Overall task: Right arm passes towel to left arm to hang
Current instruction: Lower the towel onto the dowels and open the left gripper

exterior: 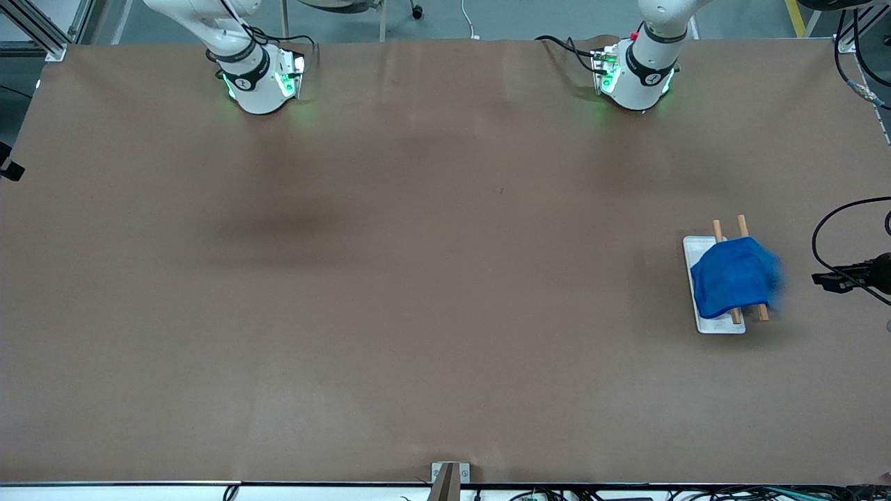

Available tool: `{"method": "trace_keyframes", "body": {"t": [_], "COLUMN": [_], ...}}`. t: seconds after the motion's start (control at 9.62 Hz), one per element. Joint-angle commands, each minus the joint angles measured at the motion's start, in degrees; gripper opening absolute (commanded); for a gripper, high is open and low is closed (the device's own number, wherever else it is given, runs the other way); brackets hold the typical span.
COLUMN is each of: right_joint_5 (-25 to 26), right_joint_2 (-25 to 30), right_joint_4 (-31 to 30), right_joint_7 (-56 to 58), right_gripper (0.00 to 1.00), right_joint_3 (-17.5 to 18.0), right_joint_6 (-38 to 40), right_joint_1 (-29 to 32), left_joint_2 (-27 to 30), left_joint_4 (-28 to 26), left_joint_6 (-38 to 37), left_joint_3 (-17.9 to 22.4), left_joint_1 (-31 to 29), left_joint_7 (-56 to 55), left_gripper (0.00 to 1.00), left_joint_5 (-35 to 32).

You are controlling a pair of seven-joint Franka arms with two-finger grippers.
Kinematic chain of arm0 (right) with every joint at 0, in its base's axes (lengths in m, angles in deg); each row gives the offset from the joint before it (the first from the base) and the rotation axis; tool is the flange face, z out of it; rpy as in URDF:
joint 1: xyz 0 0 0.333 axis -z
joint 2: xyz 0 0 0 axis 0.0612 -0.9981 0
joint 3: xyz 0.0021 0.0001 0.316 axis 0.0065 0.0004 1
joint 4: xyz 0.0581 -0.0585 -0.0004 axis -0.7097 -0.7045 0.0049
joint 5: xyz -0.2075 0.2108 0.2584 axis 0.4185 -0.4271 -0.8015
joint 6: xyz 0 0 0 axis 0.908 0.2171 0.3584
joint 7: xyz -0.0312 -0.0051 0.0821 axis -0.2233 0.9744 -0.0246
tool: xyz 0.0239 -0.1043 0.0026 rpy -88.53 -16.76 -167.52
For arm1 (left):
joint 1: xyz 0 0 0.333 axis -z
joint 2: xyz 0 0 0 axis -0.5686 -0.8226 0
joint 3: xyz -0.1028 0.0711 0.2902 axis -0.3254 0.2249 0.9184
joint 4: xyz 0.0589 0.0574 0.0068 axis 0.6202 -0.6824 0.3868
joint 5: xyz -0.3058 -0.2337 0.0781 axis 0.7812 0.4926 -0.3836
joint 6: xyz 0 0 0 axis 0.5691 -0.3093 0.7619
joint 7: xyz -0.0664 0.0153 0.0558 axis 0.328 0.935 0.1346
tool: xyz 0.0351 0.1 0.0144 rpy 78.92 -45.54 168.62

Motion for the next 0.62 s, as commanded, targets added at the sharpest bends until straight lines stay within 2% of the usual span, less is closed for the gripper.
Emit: {"method": "trace_keyframes", "body": {"t": [0.0,0.1,0.52], "right_joint_5": [1.1,1.1,1.1], "right_joint_2": [-0.3,-0.3,-0.3], "right_joint_4": [0.9,0.9,0.8], "right_joint_7": [-0.1,-0.1,-0.2], "right_gripper": [1.00,1.00,1.00], "right_joint_3": [0.1,0.1,0.1], "right_joint_6": [0.8,0.8,0.8], "right_joint_1": [0.0,0.0,0.0], "left_joint_2": [2.6,5.8,18.4], "left_joint_4": [0.8,0.8,0.8], "left_joint_6": [-0.7,-2.1,-4.8], "left_joint_3": [-0.6,-1.0,-9.8], "left_joint_1": [1.2,2.7,3.5], "left_joint_7": [0.8,0.5,-4.0], "left_gripper": [1.00,1.00,1.00], "left_joint_5": [-1.5,-1.3,-0.8]}}
